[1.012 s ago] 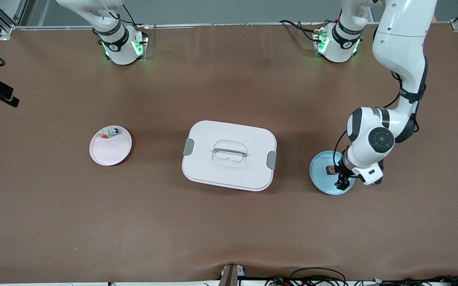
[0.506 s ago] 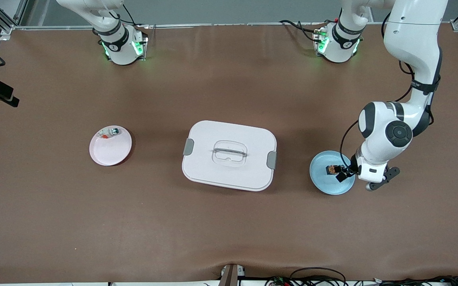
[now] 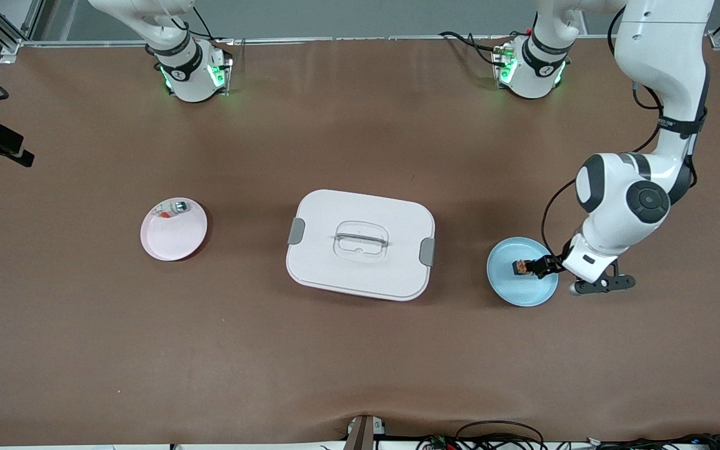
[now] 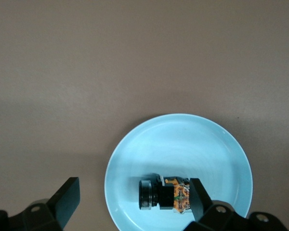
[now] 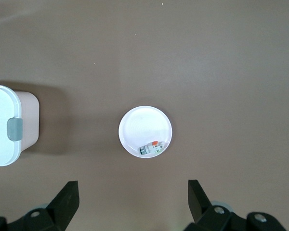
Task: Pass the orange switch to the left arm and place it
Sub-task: 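Open the left gripper to release the switch on the plate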
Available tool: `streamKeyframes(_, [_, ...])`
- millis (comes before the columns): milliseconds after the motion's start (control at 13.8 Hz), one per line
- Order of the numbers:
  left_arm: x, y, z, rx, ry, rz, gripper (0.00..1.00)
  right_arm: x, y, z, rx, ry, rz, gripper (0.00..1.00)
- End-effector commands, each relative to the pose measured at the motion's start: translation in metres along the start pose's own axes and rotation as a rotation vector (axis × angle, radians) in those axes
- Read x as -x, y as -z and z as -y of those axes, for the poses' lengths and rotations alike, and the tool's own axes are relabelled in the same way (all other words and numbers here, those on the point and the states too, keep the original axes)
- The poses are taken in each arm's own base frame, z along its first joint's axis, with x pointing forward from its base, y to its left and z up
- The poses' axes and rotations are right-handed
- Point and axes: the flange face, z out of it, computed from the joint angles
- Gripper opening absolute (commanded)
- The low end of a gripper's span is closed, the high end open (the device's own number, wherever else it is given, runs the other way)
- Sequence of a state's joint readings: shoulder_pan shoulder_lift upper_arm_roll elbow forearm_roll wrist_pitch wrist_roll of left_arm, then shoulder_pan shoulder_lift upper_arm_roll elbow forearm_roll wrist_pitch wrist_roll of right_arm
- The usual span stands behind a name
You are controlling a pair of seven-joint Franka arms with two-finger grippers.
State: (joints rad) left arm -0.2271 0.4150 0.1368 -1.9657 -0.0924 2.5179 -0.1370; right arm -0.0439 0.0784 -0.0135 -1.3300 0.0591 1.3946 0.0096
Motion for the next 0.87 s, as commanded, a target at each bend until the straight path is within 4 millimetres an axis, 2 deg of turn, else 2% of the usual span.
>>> streamKeyframes(0, [-0.003, 0.024, 0.004, 0.018, -0.016, -0.032, 1.0, 0.009, 0.01, 0.0, -0.017, -0.041, -0.006, 1.0])
streamKeyframes(145, [-0.005, 0.031, 0.003, 0.022, -0.022, -0.042, 1.0, 0.009, 0.01, 0.0, -0.017, -0.044, -0.007, 1.0])
streamKeyframes(361, [-0.013, 0.061, 0.022, 0.026, -0.035, -0.089, 1.0, 0.009, 0.009, 0.0, -0.005, -0.042, -0.006, 1.0])
streamKeyframes(795, [-0.008, 0.117, 0.023, 0.045, -0.039, -0.067, 1.0, 0.009, 0.01, -0.001, -0.002, -0.038, -0.006, 1.0])
